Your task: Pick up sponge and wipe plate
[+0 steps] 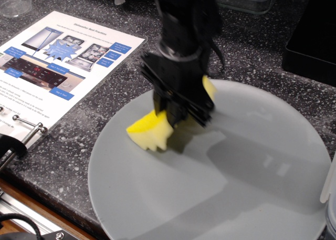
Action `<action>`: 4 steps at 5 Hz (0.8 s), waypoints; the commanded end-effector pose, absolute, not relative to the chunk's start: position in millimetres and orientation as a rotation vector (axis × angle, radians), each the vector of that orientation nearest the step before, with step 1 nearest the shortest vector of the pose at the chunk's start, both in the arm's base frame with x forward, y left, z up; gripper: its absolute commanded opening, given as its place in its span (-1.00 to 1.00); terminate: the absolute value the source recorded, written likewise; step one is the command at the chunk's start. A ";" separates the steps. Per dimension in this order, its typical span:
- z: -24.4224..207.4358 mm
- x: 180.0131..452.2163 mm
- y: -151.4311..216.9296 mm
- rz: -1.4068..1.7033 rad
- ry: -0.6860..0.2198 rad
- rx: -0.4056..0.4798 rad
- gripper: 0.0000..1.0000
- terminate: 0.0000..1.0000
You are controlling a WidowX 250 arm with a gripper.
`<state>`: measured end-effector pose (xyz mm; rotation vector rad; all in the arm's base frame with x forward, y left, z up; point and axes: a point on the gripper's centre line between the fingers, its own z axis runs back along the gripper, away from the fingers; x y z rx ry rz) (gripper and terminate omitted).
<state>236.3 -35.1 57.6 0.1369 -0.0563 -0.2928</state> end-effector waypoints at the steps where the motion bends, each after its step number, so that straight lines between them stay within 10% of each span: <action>1: 57.5 203.8 -102.3 -0.321 -0.080 0.091 -1.00 -1.00; 4: 62.2 211.0 -147.2 -0.293 0.020 0.057 -1.00 -1.00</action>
